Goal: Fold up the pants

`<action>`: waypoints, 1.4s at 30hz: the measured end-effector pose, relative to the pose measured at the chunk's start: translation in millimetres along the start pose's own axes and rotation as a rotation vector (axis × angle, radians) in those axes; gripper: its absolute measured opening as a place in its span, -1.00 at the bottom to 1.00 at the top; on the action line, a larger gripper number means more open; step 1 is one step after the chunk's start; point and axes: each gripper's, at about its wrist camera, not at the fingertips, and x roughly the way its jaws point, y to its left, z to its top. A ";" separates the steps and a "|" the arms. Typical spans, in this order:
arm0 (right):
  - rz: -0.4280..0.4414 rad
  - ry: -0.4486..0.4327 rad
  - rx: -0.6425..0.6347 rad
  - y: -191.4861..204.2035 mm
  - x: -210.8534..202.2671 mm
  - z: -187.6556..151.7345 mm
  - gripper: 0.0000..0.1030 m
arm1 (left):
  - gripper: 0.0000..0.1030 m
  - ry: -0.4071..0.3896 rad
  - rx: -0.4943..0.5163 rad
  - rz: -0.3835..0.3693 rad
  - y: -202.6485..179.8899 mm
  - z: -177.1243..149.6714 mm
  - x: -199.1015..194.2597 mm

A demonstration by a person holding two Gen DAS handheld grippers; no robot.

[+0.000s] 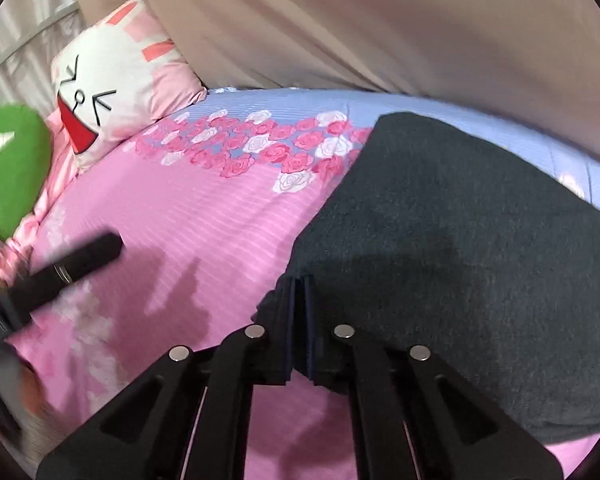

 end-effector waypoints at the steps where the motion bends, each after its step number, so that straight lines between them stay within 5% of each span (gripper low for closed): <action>1: -0.020 -0.043 0.016 -7.6 -18.9 -2.3 -0.91 | 0.43 -0.002 0.020 0.005 -4.0 -2.1 0.2; 6: -0.342 -0.209 0.138 -76.0 -105.4 -30.1 -0.90 | 0.43 -0.006 0.113 0.023 -27.3 -9.3 3.2; 9: -0.504 -0.176 0.236 -124.2 -119.5 -56.9 -0.90 | 0.47 -0.017 0.182 0.049 -43.9 -15.7 4.9; 12: -0.424 -0.170 0.290 -150.0 -114.5 -77.7 -0.98 | 0.50 -0.024 0.223 0.065 -55.2 -20.6 6.6; 18: -0.440 -0.255 0.242 -117.2 -163.8 -89.6 -0.86 | 0.53 -0.052 0.270 0.100 -71.1 -32.3 -2.9; 22: -0.506 -0.302 0.243 -105.8 -193.5 -134.4 -0.30 | 0.68 -0.054 0.271 0.059 -86.6 -51.1 -19.6; 26: -0.484 -0.303 0.257 -99.8 -203.5 -165.8 0.01 | 0.76 -0.056 0.276 0.034 -101.1 -75.6 -32.2; 28: -0.477 -0.339 0.256 -94.9 -213.8 -173.5 0.48 | 0.78 -0.047 0.292 0.011 -107.0 -91.4 -33.9; 31: -0.506 -0.370 0.214 -88.1 -214.4 -172.2 0.90 | 0.78 -0.048 0.346 0.010 -115.9 -100.6 -36.1; 42: -0.598 -0.262 0.191 -86.1 -192.2 -165.3 0.91 | 0.78 -0.056 0.319 0.077 -113.2 -101.3 -36.1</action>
